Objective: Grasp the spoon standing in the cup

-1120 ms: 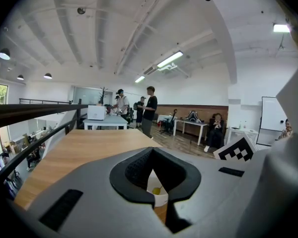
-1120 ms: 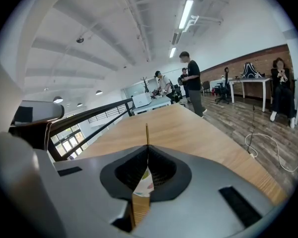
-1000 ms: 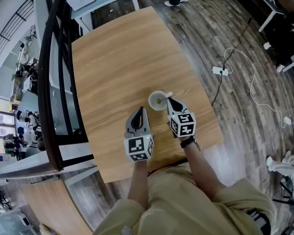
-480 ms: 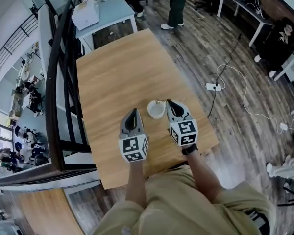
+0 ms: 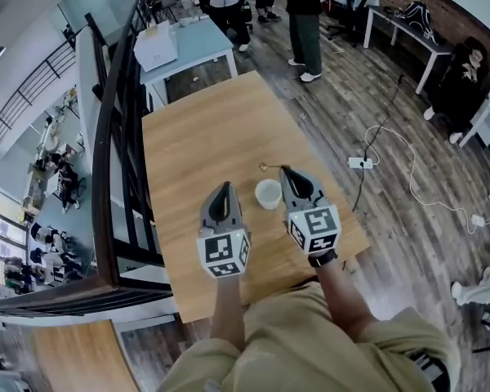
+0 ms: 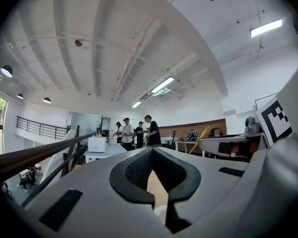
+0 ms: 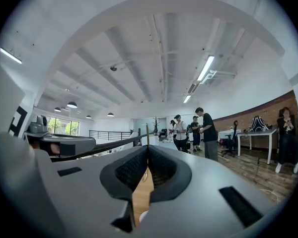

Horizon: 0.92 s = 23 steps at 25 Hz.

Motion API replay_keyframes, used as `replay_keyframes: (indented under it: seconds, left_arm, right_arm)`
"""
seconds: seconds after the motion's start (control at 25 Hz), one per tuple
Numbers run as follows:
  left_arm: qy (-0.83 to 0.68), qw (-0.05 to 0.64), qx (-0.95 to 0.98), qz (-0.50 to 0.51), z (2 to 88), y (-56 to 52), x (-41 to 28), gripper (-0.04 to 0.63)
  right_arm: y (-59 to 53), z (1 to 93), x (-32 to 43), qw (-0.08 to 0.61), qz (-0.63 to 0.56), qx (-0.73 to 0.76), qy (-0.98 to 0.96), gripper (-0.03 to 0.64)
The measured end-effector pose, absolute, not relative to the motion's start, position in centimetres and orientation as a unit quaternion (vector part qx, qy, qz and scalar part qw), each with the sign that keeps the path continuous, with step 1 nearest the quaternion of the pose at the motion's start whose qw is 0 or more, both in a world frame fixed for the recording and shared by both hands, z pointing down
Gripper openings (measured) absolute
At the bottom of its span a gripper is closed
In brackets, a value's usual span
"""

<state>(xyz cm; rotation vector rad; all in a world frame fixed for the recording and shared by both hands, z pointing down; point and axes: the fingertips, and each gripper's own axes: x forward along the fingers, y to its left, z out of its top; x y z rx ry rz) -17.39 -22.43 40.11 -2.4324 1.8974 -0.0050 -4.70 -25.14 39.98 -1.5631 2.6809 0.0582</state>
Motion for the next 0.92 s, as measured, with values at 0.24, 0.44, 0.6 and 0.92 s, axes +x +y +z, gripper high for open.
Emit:
replay_keyframes:
  seconds: [0.24,0.44,0.6,0.92]
  left_arm:
    - [0.612,0.037,-0.790,0.007,39.1,-22.0,-17.7,0.002]
    - [0.608,0.031,-0.793,0.009,39.1,-21.6,-17.3,0.002]
    - [0.608,0.024,-0.794,0.012,39.7,-21.2,-17.2,0.002]
    - [0.606,0.018,-0.796,0.013,40.2,-21.8,-17.3,0.002]
  right_arm:
    - [-24.6,38.6,-5.4,0.023,0.030,-0.504,0.863,0.015]
    - [-24.0,38.2,-5.3,0.022,0.030,-0.505,0.863,0.017]
    - [-23.5,38.3,-5.3,0.021,0.034,-0.503,0.863,0.015]
    - [-23.8,38.9,-5.3,0.014,0.032,-0.505,0.862,0.015]
